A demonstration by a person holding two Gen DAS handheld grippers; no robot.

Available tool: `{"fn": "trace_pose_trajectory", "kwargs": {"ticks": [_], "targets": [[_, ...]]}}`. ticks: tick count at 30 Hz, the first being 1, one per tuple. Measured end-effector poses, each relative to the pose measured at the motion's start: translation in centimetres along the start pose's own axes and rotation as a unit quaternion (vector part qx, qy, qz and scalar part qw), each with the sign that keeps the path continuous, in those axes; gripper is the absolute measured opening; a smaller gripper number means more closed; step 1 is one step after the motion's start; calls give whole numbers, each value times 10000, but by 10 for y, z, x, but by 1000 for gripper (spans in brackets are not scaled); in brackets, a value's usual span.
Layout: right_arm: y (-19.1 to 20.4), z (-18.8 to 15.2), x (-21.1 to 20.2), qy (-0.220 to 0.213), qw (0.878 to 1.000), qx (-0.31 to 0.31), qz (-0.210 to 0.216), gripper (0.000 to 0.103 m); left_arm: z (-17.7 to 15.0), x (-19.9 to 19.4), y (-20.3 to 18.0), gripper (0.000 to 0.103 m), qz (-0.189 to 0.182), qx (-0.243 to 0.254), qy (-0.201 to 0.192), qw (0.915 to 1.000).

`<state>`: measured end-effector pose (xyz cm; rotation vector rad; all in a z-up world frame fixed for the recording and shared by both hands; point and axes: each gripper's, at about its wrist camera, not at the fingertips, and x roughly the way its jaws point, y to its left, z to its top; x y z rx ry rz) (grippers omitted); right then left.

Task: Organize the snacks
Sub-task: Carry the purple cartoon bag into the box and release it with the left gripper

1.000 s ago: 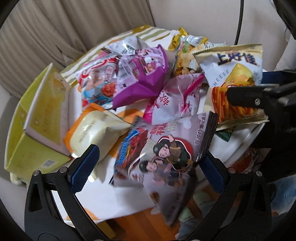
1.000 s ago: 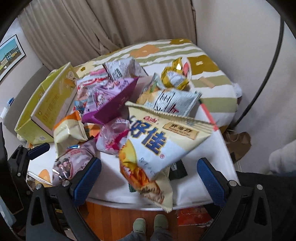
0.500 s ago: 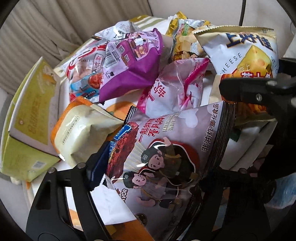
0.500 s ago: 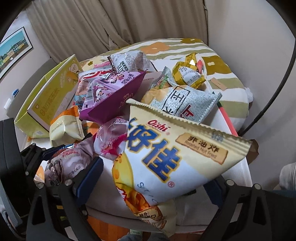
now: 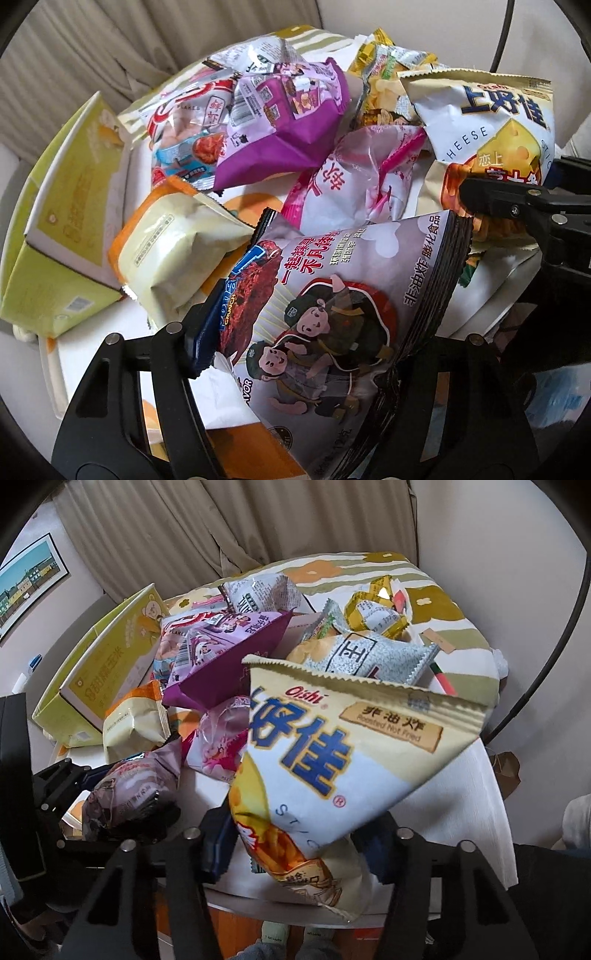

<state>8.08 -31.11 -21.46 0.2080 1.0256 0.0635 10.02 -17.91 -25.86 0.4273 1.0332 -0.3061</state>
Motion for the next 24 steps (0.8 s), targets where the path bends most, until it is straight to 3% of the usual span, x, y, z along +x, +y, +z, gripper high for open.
{"fn": "trace_pose_trajectory", "kwargs": {"ticks": [9,17,24], "targets": [[3,8,-29,-219,9997,-109,15,49,16,-35,3,65,63,-55,-274,9996],[16,41,-67,-492,9980,-402,64,49,39,-81,21,65,61,-514,-651,9965],[52,87,-82,-715,9950,-692,48,49,60,-114,79,65,187,-968,-1088,9892]]}}
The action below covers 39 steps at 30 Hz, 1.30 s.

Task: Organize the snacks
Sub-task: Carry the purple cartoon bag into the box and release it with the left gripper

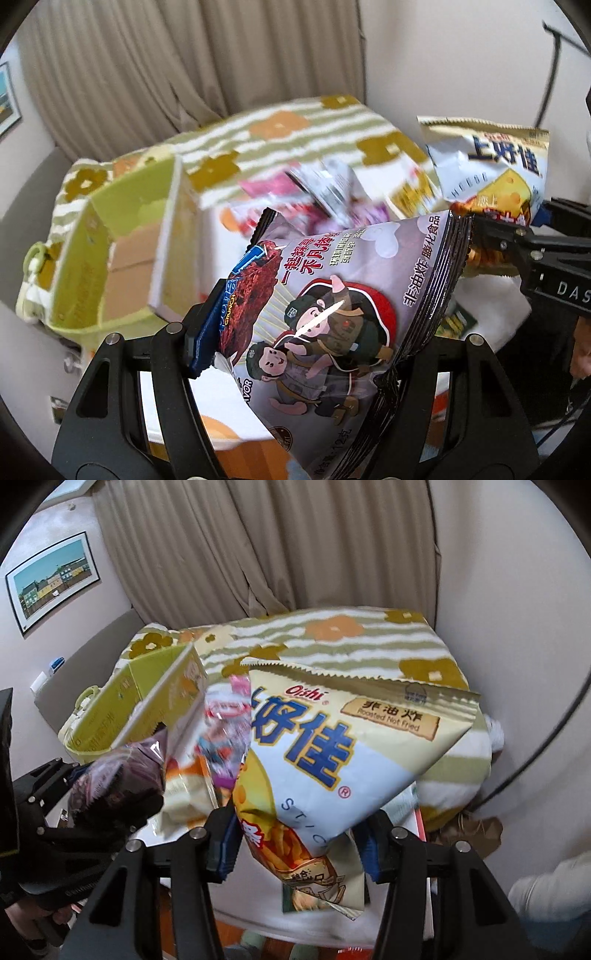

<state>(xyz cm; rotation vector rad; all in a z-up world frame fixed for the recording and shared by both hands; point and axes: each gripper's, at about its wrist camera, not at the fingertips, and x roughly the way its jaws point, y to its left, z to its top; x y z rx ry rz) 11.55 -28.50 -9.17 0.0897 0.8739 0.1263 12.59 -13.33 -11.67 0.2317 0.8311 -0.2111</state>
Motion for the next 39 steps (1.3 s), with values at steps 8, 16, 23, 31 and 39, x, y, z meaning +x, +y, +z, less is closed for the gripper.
{"fn": "trace_pose_trajectory", "kwargs": {"ticks": [8,16,23,31,39], "targets": [[71,58,22,-174,9995,-241,75,49,36,-6,97,65,259,-254,-310,9989],[172,104,78,15,9989,-329,327,49,52,15,220,65,533,-412,-151,9976],[238,118,126,297,9978,-389,438,49,40,55,292,65,706,-298,316,9966],[261,117,166,746,9962,-308,327,49,28,110,313,68,811,234,782,9934],[259,122,184,1012,9932,-495,299,49,27,109,310,103,742,94,776,9942]]}}
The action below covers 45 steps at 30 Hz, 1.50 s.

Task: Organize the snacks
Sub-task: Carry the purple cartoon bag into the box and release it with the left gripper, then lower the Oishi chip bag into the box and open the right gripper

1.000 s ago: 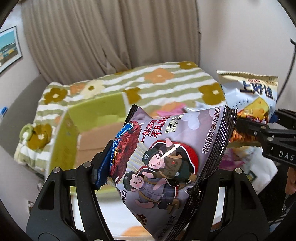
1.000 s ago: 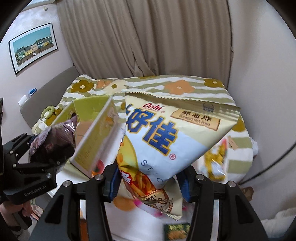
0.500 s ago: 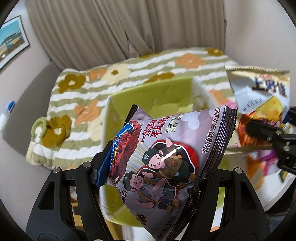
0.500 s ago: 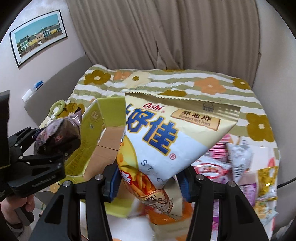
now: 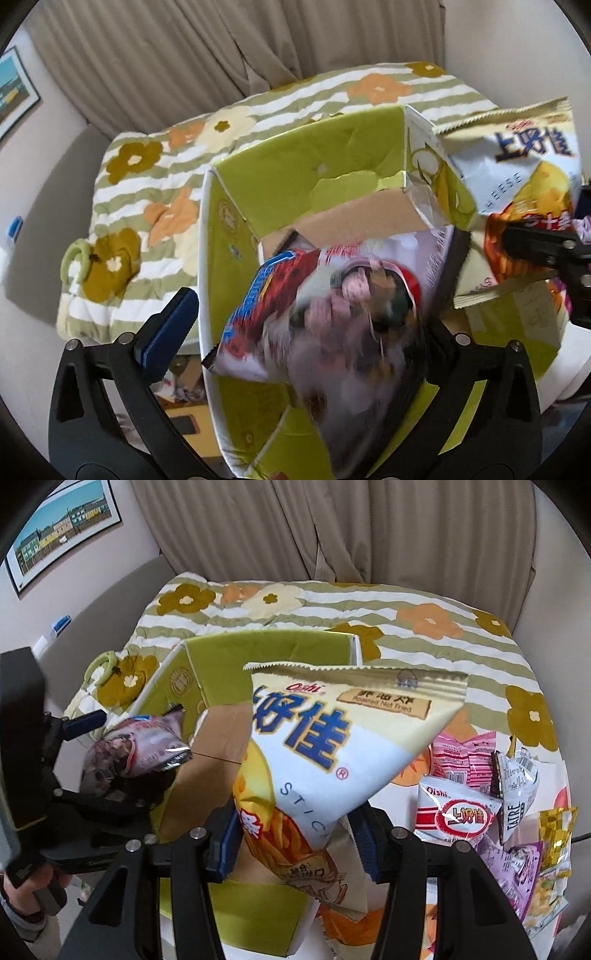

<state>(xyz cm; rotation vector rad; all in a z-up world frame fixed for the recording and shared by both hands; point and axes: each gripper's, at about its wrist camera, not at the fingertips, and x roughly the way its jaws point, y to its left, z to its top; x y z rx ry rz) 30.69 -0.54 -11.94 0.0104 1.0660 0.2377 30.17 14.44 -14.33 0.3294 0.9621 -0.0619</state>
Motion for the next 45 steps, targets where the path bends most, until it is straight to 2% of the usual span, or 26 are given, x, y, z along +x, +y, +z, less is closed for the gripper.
{"fn": "trace_pose_trajectory", "kwargs": {"ticks": [5,8,15,23,24,26,28,29,33,37,45], "targets": [[-4,5,2,104,9997,-152,144,49,0,-8,0,103,17,-51,65,10000],[-8,6,-1,105,9995,-187,218,49,-2,-15,-3,103,-181,-69,36,9998],[-2,12,3,225,9977,-326,551,49,-11,-23,10,103,136,-434,71,9989],[22,20,41,500,9951,-528,677,49,-31,-23,38,103,319,-879,216,9954],[23,20,45,509,9953,-528,633,51,-32,-24,40,103,321,-921,217,9950],[24,21,48,467,9961,-519,533,62,-35,-25,45,103,311,-1032,208,9940],[24,18,44,298,9970,-530,487,98,-37,-27,48,103,328,-1082,197,9934],[24,15,41,199,9971,-568,455,103,-38,-27,49,103,336,-1098,200,9932],[26,6,31,72,9963,-794,312,103,-44,-29,47,103,332,-1145,220,9926],[26,0,20,71,9960,-798,387,103,-47,-36,46,103,270,-1205,209,9921],[31,-6,-19,-179,9963,-824,173,103,-44,-78,45,103,337,-1309,-176,9907]]}}
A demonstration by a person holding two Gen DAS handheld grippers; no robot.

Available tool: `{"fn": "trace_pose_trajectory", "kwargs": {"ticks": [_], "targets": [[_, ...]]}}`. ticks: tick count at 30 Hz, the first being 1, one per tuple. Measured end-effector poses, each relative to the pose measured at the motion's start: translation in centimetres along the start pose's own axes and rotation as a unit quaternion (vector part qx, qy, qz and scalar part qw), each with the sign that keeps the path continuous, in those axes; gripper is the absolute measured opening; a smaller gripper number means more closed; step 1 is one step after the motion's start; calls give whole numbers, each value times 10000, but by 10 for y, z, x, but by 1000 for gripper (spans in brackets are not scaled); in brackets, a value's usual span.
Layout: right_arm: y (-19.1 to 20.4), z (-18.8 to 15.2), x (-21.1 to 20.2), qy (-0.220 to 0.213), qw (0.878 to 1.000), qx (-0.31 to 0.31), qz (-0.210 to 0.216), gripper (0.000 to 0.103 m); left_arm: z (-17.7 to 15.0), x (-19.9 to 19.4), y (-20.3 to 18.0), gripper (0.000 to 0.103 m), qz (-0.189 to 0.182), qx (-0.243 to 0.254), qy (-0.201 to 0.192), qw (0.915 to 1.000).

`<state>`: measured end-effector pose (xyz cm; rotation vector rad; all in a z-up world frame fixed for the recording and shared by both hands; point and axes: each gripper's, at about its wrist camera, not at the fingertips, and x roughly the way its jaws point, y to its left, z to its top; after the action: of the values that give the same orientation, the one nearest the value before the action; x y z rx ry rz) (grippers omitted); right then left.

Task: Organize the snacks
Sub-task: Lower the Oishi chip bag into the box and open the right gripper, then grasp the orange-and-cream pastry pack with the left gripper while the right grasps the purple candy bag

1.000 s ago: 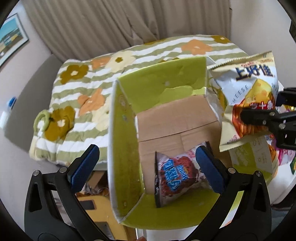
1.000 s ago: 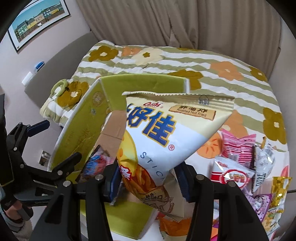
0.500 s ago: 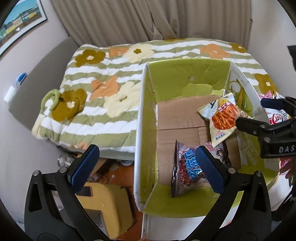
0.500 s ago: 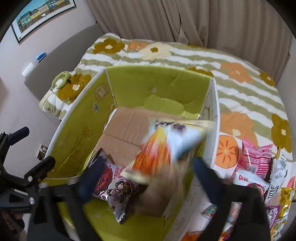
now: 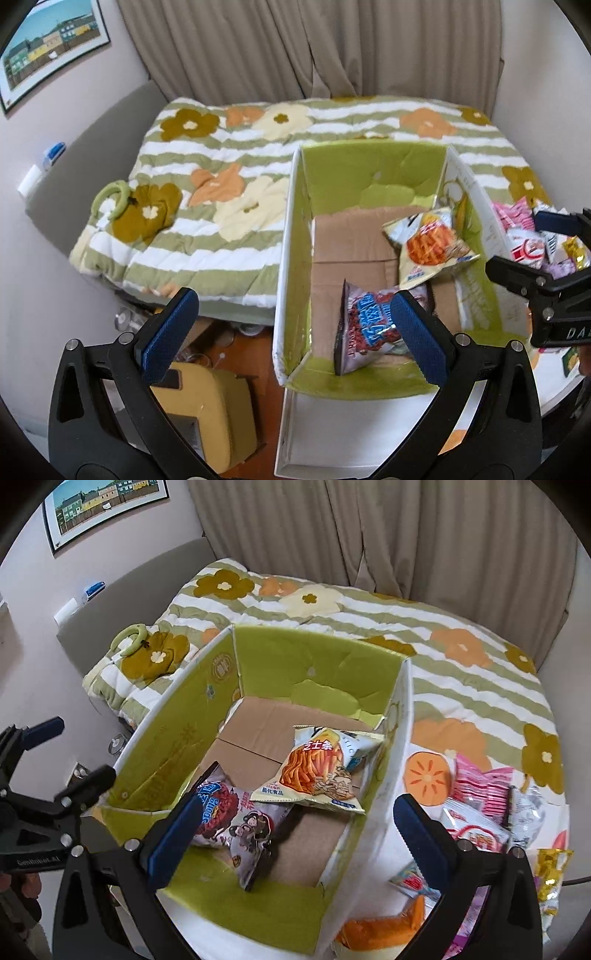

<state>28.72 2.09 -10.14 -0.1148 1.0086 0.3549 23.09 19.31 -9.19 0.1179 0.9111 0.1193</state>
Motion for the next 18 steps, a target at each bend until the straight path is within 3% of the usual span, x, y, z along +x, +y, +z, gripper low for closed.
{"fn": "trace_pose_trajectory", "kwargs": {"ticks": [10,18], "targets": [[-8,-26,-71,-519,9977,57,-429,103,8,-45,-38,103,-448,283,-446,9976],[-60,-69,-122,-911,9922,420,-747,103,-8,-78,-102,103,-578,355,-576,9960]]}}
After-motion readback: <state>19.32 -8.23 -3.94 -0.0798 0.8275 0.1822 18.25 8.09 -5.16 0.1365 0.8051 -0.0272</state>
